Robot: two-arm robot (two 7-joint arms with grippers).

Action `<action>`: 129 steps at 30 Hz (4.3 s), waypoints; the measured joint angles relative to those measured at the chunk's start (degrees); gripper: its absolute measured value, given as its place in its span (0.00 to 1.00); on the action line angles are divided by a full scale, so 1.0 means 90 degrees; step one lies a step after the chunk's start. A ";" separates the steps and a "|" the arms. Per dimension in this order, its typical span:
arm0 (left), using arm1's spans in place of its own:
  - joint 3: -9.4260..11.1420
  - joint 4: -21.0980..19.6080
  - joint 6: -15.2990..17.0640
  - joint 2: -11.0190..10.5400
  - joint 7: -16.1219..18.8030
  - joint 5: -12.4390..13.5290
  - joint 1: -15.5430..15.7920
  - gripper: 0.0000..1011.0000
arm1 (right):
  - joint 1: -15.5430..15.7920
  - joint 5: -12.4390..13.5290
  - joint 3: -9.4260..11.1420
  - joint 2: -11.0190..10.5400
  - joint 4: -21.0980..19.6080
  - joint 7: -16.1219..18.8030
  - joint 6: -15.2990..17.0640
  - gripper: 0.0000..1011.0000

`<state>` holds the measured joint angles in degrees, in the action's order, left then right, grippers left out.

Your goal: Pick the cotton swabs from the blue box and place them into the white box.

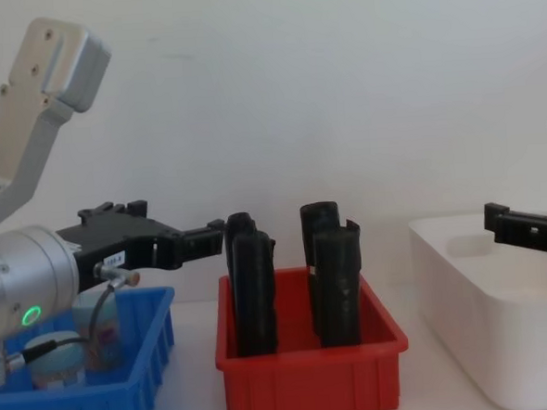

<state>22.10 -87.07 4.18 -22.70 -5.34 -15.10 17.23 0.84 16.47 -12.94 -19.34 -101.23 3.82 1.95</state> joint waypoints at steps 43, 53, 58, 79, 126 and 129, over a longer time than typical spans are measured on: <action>-0.0671 0.1661 0.0545 -0.0244 -0.0326 -0.0921 0.0349 0.99 | 0.0000 0.0000 0.0000 0.0000 0.0000 0.0000 0.0000 0.99; -0.0693 0.2037 0.0481 -0.0190 -0.0435 -0.0916 0.0470 0.99 | 0.0000 0.0000 0.0000 0.0000 0.0000 0.0000 0.0000 0.99; -0.0699 0.2268 0.0414 -0.0146 -0.0567 -0.0934 0.0557 0.99 | 0.0000 0.0000 0.0000 0.0000 0.0000 0.0000 0.0000 0.99; -0.0764 0.2640 0.0317 -0.0090 -0.0805 -0.1052 0.0703 0.66 | 0.0000 0.0000 0.0000 0.0000 0.0000 0.0000 0.0000 0.99; -0.0907 0.0108 0.1866 -0.0475 -0.2625 -0.1062 0.0730 0.66 | 0.0000 0.0000 0.0000 0.0000 0.0000 0.0000 0.0000 0.99; -0.0871 0.0057 0.1985 -0.0449 -0.2877 -0.1061 0.0812 0.66 | 0.0000 0.0000 0.0000 0.0000 0.0000 0.0000 0.0000 0.99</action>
<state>14.26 -86.55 22.05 -26.74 -31.24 -24.65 24.53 0.84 16.47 -12.94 -19.33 -101.23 3.83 1.95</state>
